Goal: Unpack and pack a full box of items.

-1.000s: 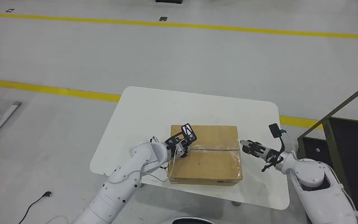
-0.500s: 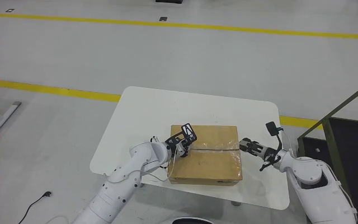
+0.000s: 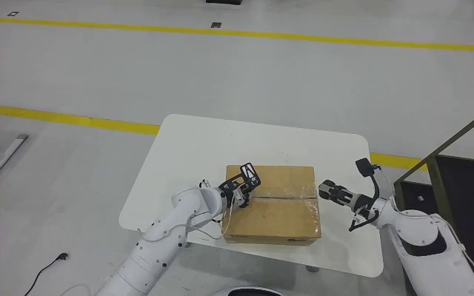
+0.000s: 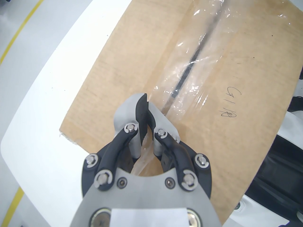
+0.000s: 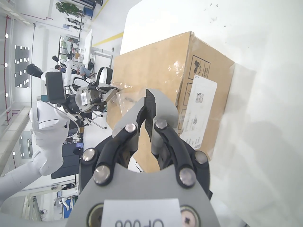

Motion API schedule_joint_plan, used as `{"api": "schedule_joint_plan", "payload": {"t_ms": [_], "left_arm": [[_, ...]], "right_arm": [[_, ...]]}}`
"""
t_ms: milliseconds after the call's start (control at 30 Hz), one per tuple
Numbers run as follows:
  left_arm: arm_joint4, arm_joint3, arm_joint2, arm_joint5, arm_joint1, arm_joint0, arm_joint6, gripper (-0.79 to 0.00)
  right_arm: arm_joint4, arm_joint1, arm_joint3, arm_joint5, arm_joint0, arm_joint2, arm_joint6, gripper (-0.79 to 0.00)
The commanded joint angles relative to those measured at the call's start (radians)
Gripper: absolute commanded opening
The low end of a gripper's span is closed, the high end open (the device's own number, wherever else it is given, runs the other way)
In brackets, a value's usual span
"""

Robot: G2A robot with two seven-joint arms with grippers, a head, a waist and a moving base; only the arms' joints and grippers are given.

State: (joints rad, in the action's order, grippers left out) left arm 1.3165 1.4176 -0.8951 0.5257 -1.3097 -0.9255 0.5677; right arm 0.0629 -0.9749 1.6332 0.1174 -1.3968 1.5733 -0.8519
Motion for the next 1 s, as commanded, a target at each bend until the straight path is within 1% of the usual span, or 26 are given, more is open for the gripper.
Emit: {"api": "schedule_joint_plan", "payload": {"t_ms": [0,200,400,433,467,500,533,700,967], "left_arm": [[0.002,0.000,0.000,0.000,0.000,0.000,-0.002,-0.785],[0.003,0.003,-0.003,0.002,0.000,-0.002,-0.006,-0.785],[-0.004,0.020,-0.009,0.008,0.002,-0.008,-0.004,-0.785],[-0.007,0.023,-0.012,0.009,0.003,-0.010,-0.002,-0.751],[-0.010,0.027,-0.014,0.012,0.003,-0.012,-0.001,-0.619],[-0.011,0.030,-0.015,0.013,0.004,-0.013,0.001,-0.332],[-0.013,0.033,-0.017,0.014,0.004,-0.015,0.002,-0.006],[-0.018,0.044,-0.026,0.016,0.007,-0.021,0.010,0.000],[-0.019,0.044,-0.022,0.016,0.007,-0.022,0.010,0.000]], "right_arm": [[0.006,0.004,0.021,-0.006,-0.018,0.018,-0.011,-0.785],[0.041,0.011,0.072,-0.034,-0.069,0.058,-0.005,-0.785],[0.053,0.012,0.108,-0.041,-0.090,0.068,0.015,-0.785],[0.054,0.013,0.114,-0.039,-0.093,0.069,0.014,-0.785],[0.058,0.013,0.118,-0.036,-0.096,0.069,0.011,-0.785],[0.065,0.014,0.120,-0.034,-0.098,0.070,0.011,-0.785],[0.074,0.015,0.122,-0.031,-0.101,0.069,0.012,-0.785],[0.116,0.017,0.107,-0.006,-0.114,0.063,0.020,-0.785],[0.171,0.020,0.090,-0.008,-0.125,0.072,0.048,-0.785]]}}
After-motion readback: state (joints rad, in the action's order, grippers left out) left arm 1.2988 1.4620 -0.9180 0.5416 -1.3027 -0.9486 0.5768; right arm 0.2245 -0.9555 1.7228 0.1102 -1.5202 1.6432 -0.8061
